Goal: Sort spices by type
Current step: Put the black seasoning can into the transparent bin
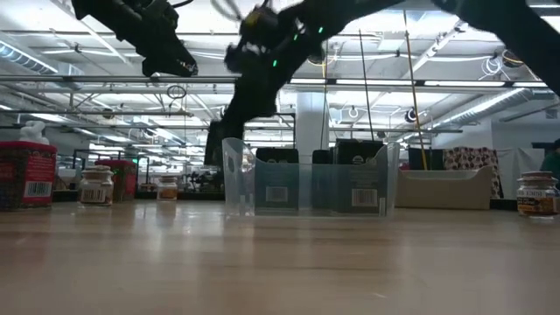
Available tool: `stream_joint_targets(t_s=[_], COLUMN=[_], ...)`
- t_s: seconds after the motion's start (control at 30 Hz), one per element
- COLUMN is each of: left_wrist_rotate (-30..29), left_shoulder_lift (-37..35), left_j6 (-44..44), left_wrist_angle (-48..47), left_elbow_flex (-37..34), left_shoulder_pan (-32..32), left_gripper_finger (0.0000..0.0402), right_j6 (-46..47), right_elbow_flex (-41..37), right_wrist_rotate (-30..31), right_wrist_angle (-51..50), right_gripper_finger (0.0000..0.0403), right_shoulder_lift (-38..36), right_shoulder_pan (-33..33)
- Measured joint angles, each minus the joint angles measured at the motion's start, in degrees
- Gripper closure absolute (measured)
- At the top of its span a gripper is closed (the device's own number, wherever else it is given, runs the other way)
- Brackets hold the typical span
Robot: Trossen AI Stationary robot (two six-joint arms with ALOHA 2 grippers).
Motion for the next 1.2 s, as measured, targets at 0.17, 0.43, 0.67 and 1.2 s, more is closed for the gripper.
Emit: stream_joint_targets(t_s=[0.17,0.43,0.67,1.2], left_wrist_rotate=[-0.04,1.31,2.78,4.66], left_shoulder_lift=[0.0,0.04,0.26,0.28], left_j6=[1.5,2.91,2.91,1.36], left_wrist_angle=[0.02,1.45,5.6,6.1], left_elbow_flex=[-0.02,0.0,0.0,0.0], left_shoulder_pan=[0.0,0.04,0.0,-0.02], left_gripper_finger=[0.0178,0.0178,0.0178,0.0179], right_j6=[1.44,2.98,5.47,7.48], right_elbow_flex=[0.01,0.02,0.02,-16.92], right_wrist_rotate=[-0.39,-1.56,-1.67,5.35], right_wrist_angle=[-3.98,-15.23,-23.31,-7.02], right_gripper_finger=[0.0293,0.0293,0.0293,0.0293], right_shoulder_lift=[-6.7,-15.51,-16.51,-16.69], right_shoulder_pan=[0.37,4.37,10.81,16.27])
